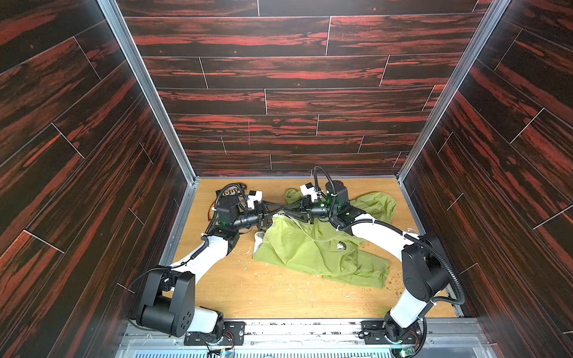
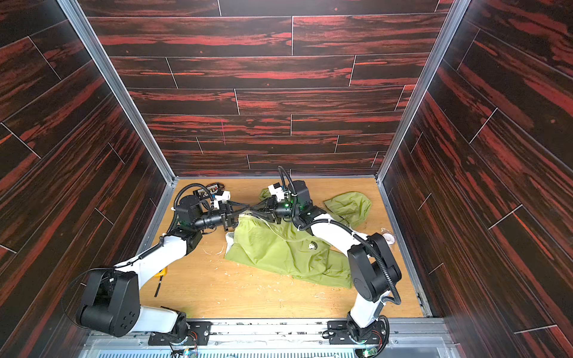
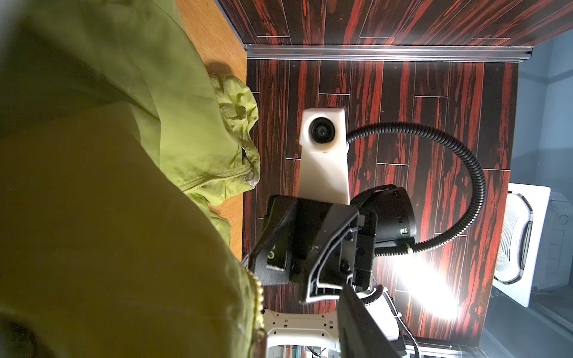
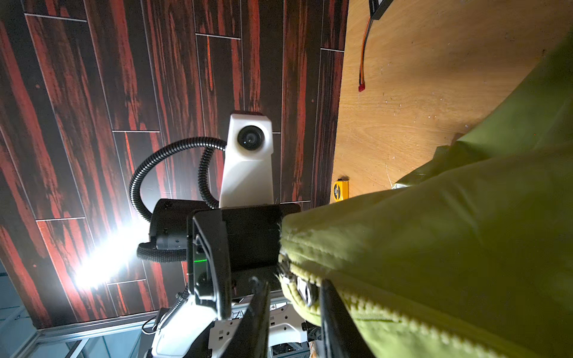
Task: Zip up the jacket
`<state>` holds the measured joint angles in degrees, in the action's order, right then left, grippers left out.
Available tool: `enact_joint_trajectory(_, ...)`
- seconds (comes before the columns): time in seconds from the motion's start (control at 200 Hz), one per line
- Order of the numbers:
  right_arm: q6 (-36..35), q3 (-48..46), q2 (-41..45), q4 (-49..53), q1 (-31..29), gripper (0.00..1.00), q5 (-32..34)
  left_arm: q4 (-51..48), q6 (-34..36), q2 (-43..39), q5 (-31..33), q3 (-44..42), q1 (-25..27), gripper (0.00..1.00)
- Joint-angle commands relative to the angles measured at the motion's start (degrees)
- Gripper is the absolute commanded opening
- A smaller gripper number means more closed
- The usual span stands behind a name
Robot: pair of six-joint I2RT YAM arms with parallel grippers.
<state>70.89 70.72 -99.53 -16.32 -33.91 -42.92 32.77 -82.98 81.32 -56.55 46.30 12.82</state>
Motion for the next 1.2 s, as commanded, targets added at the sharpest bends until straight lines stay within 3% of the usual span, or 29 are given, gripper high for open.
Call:
enact_joint_trajectory(0.0, -0.55, 1.45, -2.39, 0.14, -0.49, 0.30, -0.74, 2.12, -0.30, -1.78, -0.75, 1.68, 0.18, 0.45)
enact_joint_trajectory(1.197, 2.46, 1.96, -2.74, -4.17, -1.62, 0.19, -3.06, 2.03, 0.04, 0.16, -0.22, 2.45, 0.89, 0.45)
